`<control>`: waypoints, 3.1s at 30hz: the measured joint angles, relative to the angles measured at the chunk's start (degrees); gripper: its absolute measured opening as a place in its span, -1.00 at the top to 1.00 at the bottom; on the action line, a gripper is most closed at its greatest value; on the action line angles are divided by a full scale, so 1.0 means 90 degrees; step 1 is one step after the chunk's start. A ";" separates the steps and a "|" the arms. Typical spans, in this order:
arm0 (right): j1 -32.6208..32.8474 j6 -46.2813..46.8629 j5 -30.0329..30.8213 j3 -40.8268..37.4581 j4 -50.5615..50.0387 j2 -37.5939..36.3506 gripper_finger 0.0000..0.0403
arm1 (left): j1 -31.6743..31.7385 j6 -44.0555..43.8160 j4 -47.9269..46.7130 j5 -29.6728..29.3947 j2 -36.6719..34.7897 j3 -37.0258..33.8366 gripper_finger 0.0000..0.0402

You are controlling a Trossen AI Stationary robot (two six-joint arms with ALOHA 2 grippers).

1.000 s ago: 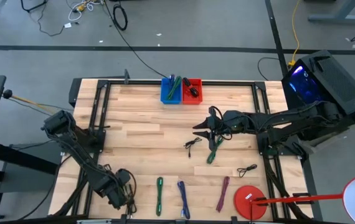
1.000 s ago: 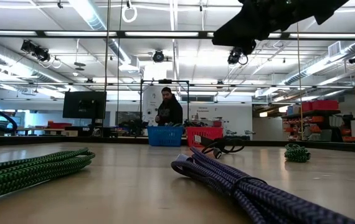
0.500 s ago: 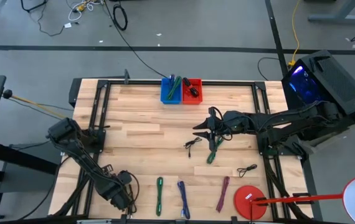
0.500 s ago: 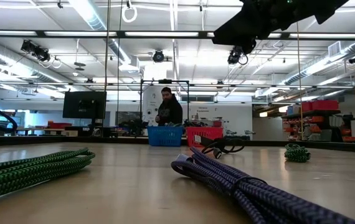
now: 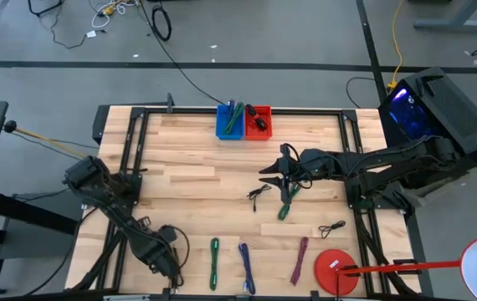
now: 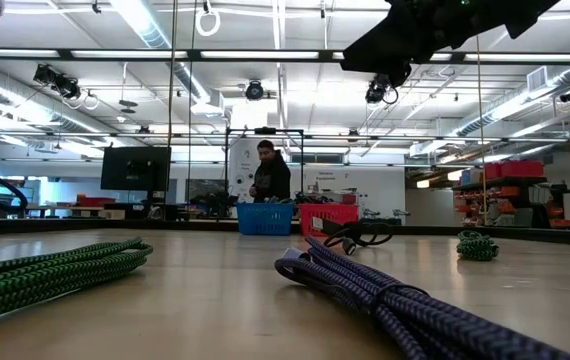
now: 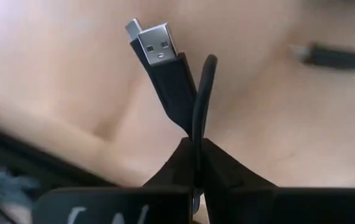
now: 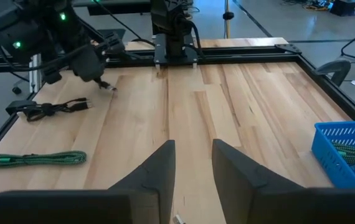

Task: Pick & Place USB Port
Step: Put the black charger cable into the red bin

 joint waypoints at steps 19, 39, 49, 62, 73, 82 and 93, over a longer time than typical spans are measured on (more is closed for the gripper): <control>0.0000 -0.0216 -0.0036 0.0000 0.1461 0.0002 0.46 | 0.2281 0.5492 0.0961 -0.6457 -0.1795 0.1933 0.95; -0.0015 -0.0917 0.0561 0.0000 0.2938 0.0002 0.46 | 0.4729 0.9494 0.5492 -0.3757 -0.1710 0.1923 0.95; -0.0175 -0.0996 0.0307 0.0000 0.3280 0.0002 0.46 | 0.4731 0.9501 0.5631 -0.3752 -0.1539 0.1920 0.95; -0.0168 -0.1308 0.0597 0.0005 0.3382 0.0171 0.93 | 0.4746 0.9492 0.5797 -0.3707 -0.1448 0.1920 0.90; -0.0632 -0.1235 0.0783 0.0000 0.3066 -0.0046 0.98 | 0.4703 0.9491 0.5696 -0.4140 -0.1468 0.1922 0.52; -0.1848 -0.0989 0.0761 0.0000 0.2303 -0.0051 0.98 | 0.4571 0.9331 0.5287 -0.4068 -0.1477 0.1925 0.49; -0.4061 0.0648 -0.1296 0.0000 0.2302 0.0199 0.98 | 0.4397 0.9317 0.5263 -0.4090 -0.1474 0.1925 0.49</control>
